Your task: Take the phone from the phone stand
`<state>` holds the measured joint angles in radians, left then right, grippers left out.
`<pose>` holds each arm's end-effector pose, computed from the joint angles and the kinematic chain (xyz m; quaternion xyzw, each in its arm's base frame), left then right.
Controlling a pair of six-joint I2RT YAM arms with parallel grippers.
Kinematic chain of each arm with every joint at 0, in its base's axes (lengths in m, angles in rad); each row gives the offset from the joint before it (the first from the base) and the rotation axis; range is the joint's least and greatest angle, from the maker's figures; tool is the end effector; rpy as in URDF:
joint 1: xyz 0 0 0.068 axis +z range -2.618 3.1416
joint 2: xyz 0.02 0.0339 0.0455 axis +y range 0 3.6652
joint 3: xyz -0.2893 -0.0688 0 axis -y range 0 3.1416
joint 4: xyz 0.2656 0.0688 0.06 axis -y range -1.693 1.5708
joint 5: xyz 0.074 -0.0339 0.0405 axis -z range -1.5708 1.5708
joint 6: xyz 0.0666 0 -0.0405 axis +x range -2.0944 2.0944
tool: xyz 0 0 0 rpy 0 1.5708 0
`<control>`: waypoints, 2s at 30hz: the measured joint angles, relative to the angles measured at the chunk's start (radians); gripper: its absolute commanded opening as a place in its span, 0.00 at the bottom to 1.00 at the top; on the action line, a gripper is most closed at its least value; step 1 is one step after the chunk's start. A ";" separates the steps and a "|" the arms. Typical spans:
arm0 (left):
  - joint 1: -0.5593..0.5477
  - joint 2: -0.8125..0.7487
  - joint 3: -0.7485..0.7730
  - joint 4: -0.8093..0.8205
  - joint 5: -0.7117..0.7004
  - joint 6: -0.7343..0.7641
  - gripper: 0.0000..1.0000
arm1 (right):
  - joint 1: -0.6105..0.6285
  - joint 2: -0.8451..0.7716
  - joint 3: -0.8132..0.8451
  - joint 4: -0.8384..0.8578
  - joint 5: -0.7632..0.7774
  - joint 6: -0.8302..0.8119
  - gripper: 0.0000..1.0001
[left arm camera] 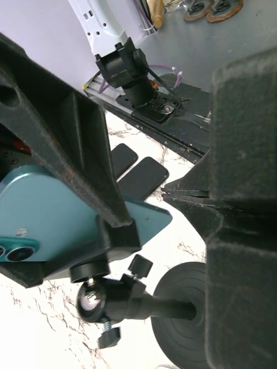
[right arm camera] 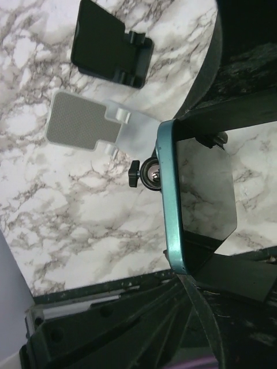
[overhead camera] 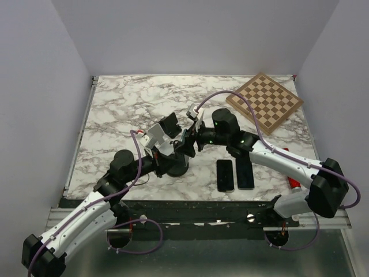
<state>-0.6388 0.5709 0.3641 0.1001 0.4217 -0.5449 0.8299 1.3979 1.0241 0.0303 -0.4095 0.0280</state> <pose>0.1305 -0.1309 0.2597 0.1739 0.7200 -0.4938 0.4556 0.2279 0.2884 0.3119 -0.4202 0.6913 0.3857 0.4436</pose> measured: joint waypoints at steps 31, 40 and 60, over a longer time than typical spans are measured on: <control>-0.011 -0.005 0.166 -0.292 -0.123 -0.058 0.79 | 0.002 -0.276 0.009 -0.564 0.536 0.688 0.01; -0.011 -0.001 0.315 -0.422 -0.188 0.021 0.83 | 0.001 -0.126 -0.120 -0.597 0.536 0.767 0.01; -0.010 -0.073 0.383 -0.303 -0.595 0.356 0.83 | 0.001 0.226 -0.066 -0.517 0.515 0.757 0.13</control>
<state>-0.6487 0.4980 0.7475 -0.2028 -0.1730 -0.1890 0.8310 1.6238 0.9577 -0.4862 0.1059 0.7849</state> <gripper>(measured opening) 0.830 0.792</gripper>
